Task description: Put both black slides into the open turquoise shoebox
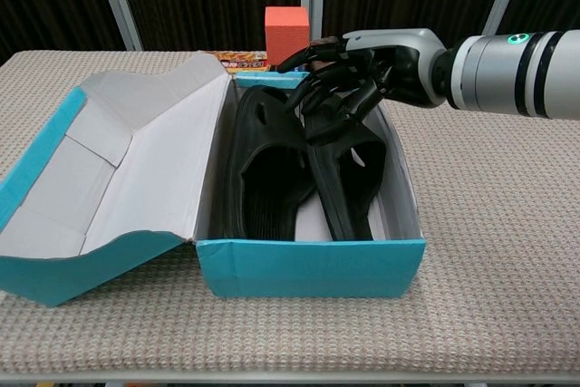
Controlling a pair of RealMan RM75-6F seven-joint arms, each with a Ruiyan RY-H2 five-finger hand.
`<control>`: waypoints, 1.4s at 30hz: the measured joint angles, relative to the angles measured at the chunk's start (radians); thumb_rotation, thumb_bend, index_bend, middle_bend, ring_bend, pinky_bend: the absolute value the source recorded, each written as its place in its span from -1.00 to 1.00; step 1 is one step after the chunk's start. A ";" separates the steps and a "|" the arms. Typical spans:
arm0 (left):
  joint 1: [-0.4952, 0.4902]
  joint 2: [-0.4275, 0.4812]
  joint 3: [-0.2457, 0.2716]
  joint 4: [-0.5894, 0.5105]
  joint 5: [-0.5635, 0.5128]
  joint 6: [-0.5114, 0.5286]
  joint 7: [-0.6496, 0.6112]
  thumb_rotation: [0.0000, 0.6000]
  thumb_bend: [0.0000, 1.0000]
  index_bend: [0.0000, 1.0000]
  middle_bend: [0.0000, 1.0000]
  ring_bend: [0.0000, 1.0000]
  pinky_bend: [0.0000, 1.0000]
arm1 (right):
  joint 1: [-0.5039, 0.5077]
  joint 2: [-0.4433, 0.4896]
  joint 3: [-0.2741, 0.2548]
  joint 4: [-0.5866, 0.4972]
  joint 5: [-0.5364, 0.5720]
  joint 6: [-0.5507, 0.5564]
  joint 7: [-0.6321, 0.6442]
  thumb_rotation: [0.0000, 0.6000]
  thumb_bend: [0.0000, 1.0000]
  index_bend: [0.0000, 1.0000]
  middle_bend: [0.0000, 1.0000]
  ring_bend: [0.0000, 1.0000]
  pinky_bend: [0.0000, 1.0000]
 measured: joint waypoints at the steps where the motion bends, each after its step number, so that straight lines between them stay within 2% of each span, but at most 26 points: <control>1: 0.000 0.000 0.000 0.000 0.000 0.000 0.000 1.00 -0.96 -0.85 -0.97 -1.00 -1.00 | 0.000 0.001 0.003 -0.002 -0.002 0.002 0.002 1.00 -1.00 -0.71 -0.38 -0.53 -0.02; 8: 0.000 0.003 -0.002 -0.008 0.003 0.004 0.009 1.00 -0.96 -0.85 -0.97 -1.00 -1.00 | -0.016 0.037 0.032 -0.060 -0.039 0.028 0.031 1.00 -1.00 -0.71 -0.37 -0.53 -0.02; 13: -0.001 0.008 -0.002 -0.021 0.008 0.006 0.027 1.00 -0.96 -0.86 -0.97 -1.00 -1.00 | -0.057 0.103 0.043 -0.125 -0.129 0.099 0.041 1.00 -1.00 -0.70 -0.39 -0.53 -0.03; 17: -0.004 0.008 -0.006 -0.030 0.009 0.010 0.037 1.00 -0.96 -0.85 -0.97 -1.00 -1.00 | -0.111 0.173 0.039 -0.169 -0.221 0.222 -0.011 1.00 -1.00 -0.70 -0.44 -0.61 -0.18; 22: -0.011 0.006 -0.013 -0.037 0.011 0.009 0.055 1.00 -0.96 -0.85 -0.97 -1.00 -1.00 | -0.230 0.269 0.014 -0.229 -0.343 0.471 -0.220 1.00 -1.00 -0.69 -0.62 -0.90 -0.54; 26: -0.013 0.000 -0.019 -0.038 0.017 0.019 0.082 1.00 -0.96 -0.85 -0.97 -1.00 -1.00 | -0.367 0.356 -0.040 -0.273 -0.451 0.671 -0.449 1.00 -1.00 -0.78 -0.81 -1.00 -0.77; 30: -0.009 -0.016 -0.026 -0.037 0.025 0.049 0.113 1.00 -0.96 -0.86 -0.97 -1.00 -1.00 | -0.561 0.436 -0.154 -0.295 -0.540 0.859 -0.649 1.00 -1.00 -0.90 -0.95 -1.00 -0.89; 34: -0.002 -0.022 -0.029 -0.046 0.039 0.075 0.140 1.00 -0.96 -0.85 -0.97 -1.00 -1.00 | -0.709 0.454 -0.266 -0.254 -0.587 0.971 -0.711 1.00 -1.00 -0.94 -0.99 -1.00 -0.94; 42: 0.009 -0.020 -0.022 -0.093 0.080 0.105 0.217 1.00 -0.96 -0.85 -0.97 -1.00 -1.00 | -0.851 0.371 -0.335 0.000 -0.608 1.112 -0.712 1.00 -1.00 -1.00 -1.00 -1.00 -0.97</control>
